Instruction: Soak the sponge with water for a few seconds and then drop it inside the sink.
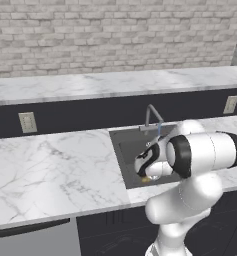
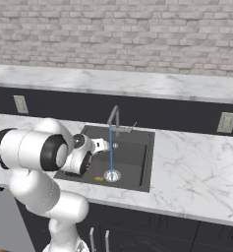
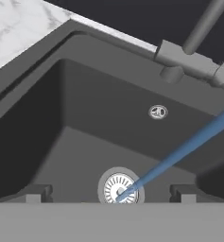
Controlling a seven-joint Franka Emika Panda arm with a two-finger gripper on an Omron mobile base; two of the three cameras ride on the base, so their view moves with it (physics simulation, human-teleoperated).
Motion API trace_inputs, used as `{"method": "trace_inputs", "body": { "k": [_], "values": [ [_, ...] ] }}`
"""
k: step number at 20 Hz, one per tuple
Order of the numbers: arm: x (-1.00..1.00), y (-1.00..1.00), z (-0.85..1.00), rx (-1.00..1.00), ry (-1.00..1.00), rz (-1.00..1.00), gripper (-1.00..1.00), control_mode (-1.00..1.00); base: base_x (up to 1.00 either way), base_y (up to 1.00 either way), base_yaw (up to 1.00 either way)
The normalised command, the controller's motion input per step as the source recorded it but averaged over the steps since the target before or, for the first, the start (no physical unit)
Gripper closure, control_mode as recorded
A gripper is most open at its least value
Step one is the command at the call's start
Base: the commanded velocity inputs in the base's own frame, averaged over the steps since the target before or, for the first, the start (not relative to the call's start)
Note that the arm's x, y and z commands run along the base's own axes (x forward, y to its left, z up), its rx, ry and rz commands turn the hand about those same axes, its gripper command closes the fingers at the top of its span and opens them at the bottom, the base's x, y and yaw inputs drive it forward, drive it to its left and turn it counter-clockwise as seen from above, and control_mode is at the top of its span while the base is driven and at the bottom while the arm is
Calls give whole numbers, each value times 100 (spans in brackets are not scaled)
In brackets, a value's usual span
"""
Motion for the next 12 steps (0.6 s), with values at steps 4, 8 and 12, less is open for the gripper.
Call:
{"method": "trace_inputs", "body": {
  "k": [4, 8, 12],
  "values": [
    [0, 25, 37, 0, 0, 0, -100, -100, 0, 0, 0],
    [0, 39, 26, 0, 1, 0, -100, -100, 0, 0, 0],
    [0, 39, 20, 0, 1, 0, -100, -100, 0, 0, 0]
  ]
}}
